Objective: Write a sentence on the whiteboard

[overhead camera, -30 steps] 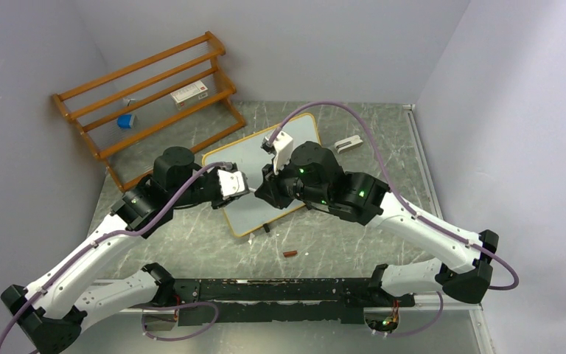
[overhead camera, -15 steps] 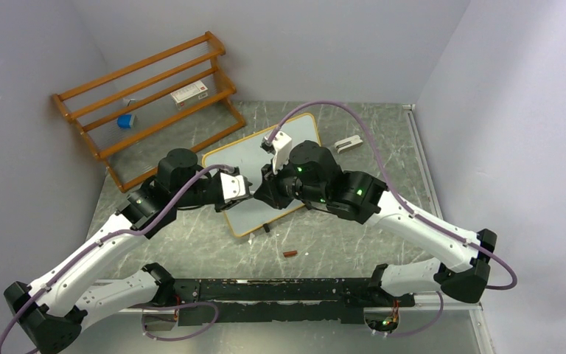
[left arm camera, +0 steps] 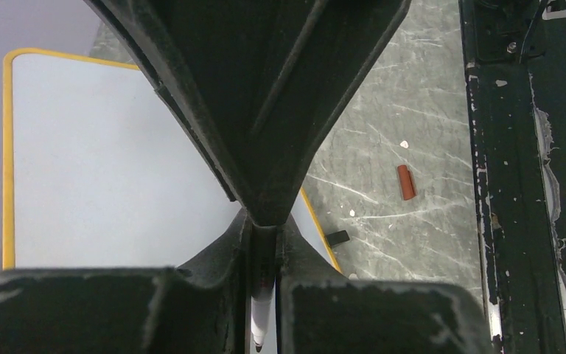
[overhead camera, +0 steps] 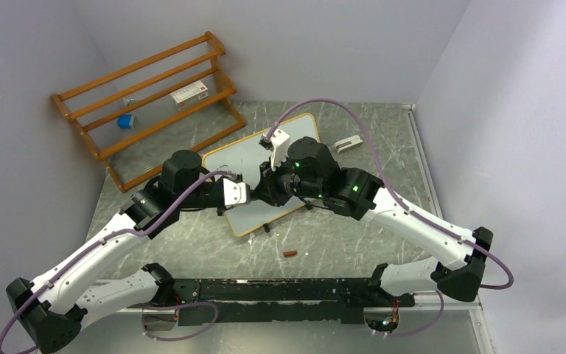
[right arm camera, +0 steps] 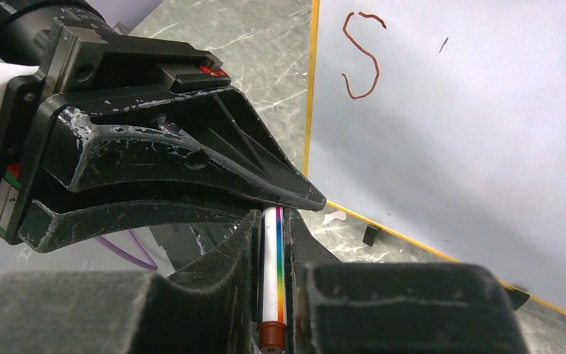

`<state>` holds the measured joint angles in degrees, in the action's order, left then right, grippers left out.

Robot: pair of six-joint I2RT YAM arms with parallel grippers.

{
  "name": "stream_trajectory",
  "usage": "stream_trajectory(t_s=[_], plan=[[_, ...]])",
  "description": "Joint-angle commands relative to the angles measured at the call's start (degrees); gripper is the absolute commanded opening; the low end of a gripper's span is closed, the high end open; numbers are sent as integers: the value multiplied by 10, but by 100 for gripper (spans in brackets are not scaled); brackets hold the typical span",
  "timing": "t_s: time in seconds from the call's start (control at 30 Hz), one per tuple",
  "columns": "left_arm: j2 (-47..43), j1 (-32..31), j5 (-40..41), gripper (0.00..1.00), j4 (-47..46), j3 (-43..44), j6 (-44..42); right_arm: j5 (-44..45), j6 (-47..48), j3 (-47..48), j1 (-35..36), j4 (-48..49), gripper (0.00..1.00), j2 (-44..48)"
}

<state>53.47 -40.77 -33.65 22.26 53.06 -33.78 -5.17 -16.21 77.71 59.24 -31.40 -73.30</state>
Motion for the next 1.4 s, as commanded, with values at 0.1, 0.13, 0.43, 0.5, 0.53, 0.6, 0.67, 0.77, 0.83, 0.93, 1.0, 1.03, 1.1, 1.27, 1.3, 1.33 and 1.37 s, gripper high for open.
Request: stream_trajectory(t_s=[0.1,0.13,0.43,0.5,0.53,0.6,0.67,0.77,0.83,0.93,1.0,1.03,1.1,1.27,1.3,1.33,1.37], plan=[[-1,-1,10,5,-57,-4,19,-29,-37,5,1,25,5,-6],[0,-1,12,5,-56,-3,19,-32,-40,5,0,27,8,-6],[3,-1,12,5,-58,-9,21,-35,-66,-8,-1,55,26,-6],[4,-1,16,5,-57,-8,23,-39,-67,-5,-1,54,26,-7],[4,-1,18,5,-58,-7,24,-41,-66,-5,-1,53,26,-8],[2,-1,23,5,-63,-8,27,-41,-67,-5,-2,51,26,-8],[1,-1,25,5,-66,-8,31,-41,-67,-6,-1,49,25,-8],[0,-1,32,5,-68,-9,31,-44,-66,-8,-1,44,22,-8],[0,-1,35,5,-67,-10,32,-45,-64,-8,-1,42,21,-7],[-3,0,40,5,-72,-13,33,-53,-62,-9,-2,37,21,-6],[-6,1,42,5,-80,-17,36,-58,-62,-11,-2,38,21,-4],[-7,2,44,5,-83,-18,38,-63,-62,-11,-2,37,21,-4],[-10,4,46,5,-87,-20,38,-72,-63,-11,-3,37,21,-4],[-13,8,42,5,-90,-26,34,-73,-59,-9,-5,29,22,-4],[-13,8,40,5,-89,-27,31,-72,-59,-8,-6,25,23,-3],[-13,9,36,5,-87,-27,28,-71,-57,-9,-7,23,23,-2],[-13,9,34,5,-86,-28,26,-72,-57,-8,-9,22,23,-1]])
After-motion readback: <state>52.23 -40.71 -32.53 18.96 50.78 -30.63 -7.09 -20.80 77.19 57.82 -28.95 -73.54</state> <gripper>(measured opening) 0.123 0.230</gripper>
